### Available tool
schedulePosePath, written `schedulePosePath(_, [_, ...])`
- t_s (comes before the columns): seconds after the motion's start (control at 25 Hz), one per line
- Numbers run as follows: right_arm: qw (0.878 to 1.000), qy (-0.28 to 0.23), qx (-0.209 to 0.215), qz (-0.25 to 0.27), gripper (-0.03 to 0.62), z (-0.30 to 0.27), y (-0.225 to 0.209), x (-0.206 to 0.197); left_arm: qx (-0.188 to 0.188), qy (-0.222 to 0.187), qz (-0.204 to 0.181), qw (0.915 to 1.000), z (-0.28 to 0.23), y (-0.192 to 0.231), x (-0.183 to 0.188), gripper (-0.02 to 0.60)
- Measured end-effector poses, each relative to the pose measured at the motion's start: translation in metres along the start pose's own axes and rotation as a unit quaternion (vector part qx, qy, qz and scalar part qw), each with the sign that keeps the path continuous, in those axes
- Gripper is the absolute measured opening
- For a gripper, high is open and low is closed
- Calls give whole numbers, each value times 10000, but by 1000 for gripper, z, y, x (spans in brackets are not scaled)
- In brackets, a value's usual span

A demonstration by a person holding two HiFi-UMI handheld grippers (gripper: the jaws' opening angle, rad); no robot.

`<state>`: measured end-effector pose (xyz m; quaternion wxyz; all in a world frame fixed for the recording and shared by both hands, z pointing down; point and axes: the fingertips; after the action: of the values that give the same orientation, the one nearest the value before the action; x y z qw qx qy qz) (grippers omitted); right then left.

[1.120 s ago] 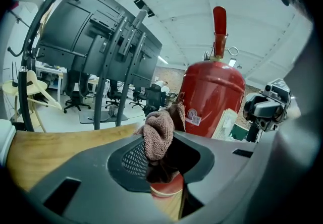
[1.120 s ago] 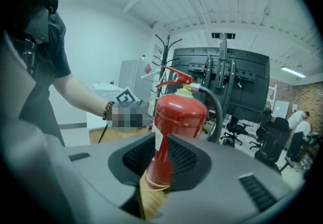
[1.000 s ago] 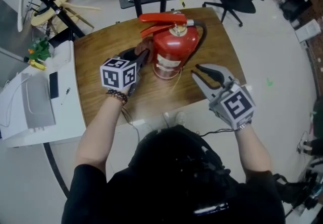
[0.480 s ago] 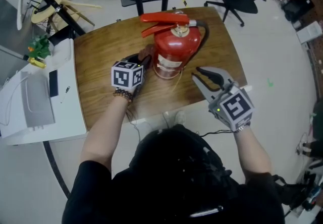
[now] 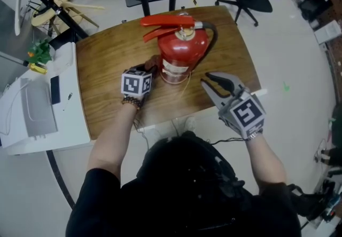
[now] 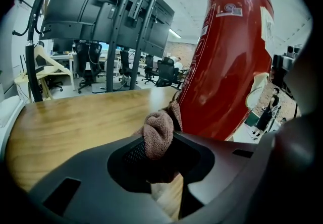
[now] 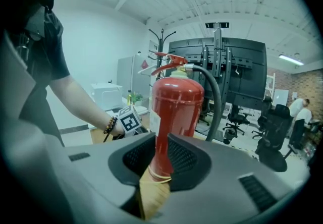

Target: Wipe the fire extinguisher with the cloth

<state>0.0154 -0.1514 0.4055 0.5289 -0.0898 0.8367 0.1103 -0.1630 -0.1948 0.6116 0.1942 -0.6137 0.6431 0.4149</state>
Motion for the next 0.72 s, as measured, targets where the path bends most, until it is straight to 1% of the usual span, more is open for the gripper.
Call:
schedulePosePath(0.32, [9992,183,-41,-339,73,-8,-12,-21,238,235,87,9994,-9,2,-11,97])
schedulePosePath(0.52, [9975,350,-44,-617,20,-14,-23,-39,421,321,174,9984,-13,5,-13,97])
schedulePosePath(0.6, [9972,365,7,-657,15,-14,-26,-43,497,309,230,9980,-12,7,-12,97])
schedulePosePath(0.72, [9971,350,92,-671,15,-12,-33,-49,647,165,354,9971,-4,14,-2,98])
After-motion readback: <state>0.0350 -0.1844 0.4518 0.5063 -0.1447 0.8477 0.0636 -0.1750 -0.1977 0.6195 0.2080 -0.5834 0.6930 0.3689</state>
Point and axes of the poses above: the fingertips, and each gripper's own axes: z backward along the fingers, y to its left, x out of its top, and after that the axes turned 3 degrees about -y, right-handed
